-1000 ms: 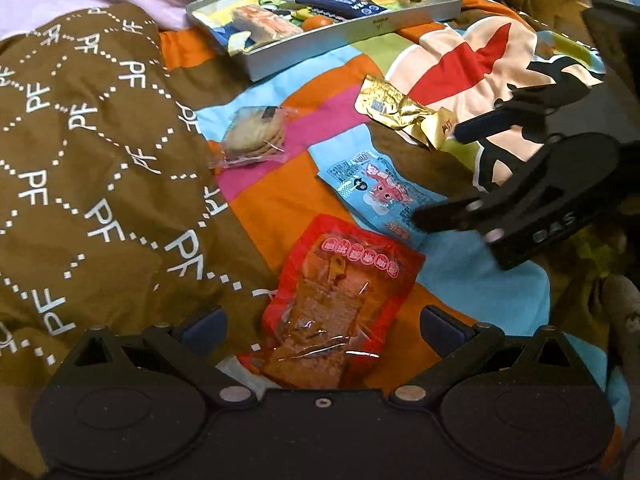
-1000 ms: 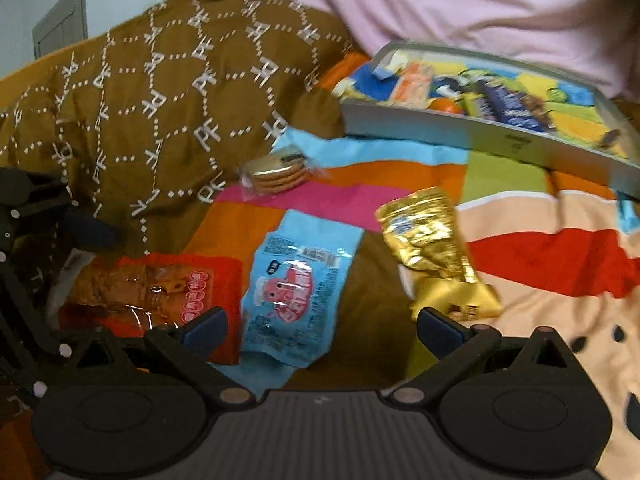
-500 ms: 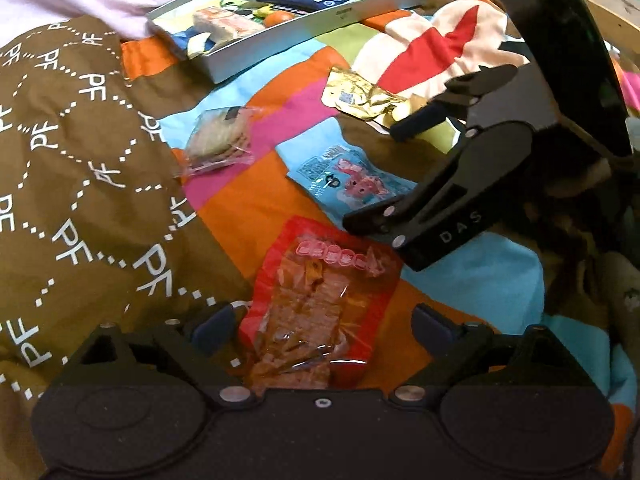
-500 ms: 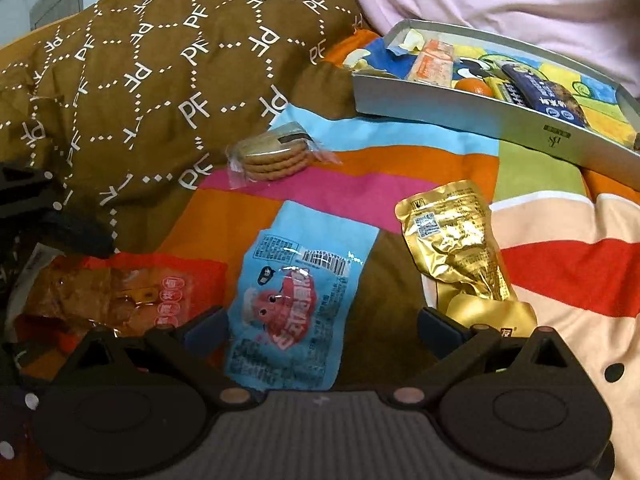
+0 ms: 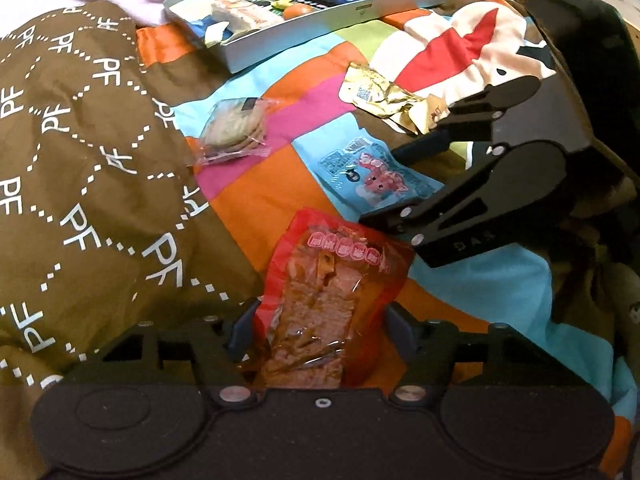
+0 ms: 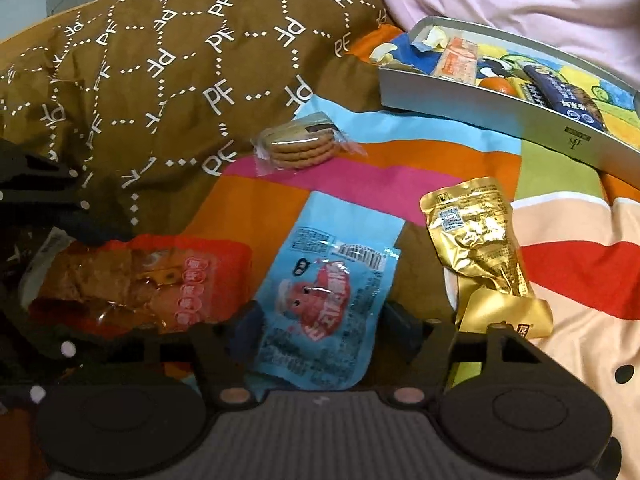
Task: Organize snacks
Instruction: 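Grasp the red jerky pack with left tool while right grasps the blue candy packet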
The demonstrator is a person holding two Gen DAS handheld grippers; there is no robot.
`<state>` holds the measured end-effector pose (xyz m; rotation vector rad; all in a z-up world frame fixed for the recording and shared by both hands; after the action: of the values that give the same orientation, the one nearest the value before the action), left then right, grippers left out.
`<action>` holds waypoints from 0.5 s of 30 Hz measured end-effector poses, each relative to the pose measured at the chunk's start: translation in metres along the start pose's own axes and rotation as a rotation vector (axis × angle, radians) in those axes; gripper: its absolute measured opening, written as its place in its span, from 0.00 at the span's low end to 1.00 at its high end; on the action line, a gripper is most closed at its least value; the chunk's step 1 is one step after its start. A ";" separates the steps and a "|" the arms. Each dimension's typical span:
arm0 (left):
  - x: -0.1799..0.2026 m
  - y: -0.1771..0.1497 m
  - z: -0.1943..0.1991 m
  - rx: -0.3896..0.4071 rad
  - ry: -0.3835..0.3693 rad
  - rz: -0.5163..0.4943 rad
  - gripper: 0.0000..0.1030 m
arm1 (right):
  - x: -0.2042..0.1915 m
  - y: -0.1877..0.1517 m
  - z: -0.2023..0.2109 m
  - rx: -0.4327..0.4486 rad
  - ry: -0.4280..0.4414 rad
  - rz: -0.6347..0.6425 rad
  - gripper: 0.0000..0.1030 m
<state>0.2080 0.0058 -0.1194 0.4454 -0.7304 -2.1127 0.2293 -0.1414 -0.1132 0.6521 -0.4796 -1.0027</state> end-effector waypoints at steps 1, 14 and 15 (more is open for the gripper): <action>-0.001 0.000 0.000 -0.002 -0.001 0.015 0.65 | 0.001 0.000 0.000 -0.008 0.003 -0.002 0.65; -0.020 0.004 0.000 0.006 -0.052 0.336 0.57 | 0.012 -0.027 0.035 -0.107 0.047 -0.018 0.64; -0.017 0.004 0.001 0.007 -0.047 0.313 0.60 | 0.012 -0.028 0.037 -0.105 0.048 -0.022 0.64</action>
<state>0.2200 0.0181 -0.1155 0.2664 -0.7805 -1.8323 0.1938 -0.1735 -0.1051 0.5871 -0.3757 -1.0238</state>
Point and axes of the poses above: each gripper's, at about its wrist camera, not at the fingertips, and z roughly against the way its jaws point, x to its right, y to its top, the point moved 4 cm from there along -z, roughly the way its jaws point, and after that the axes turned 1 degree about x, right-handed, at the moved point
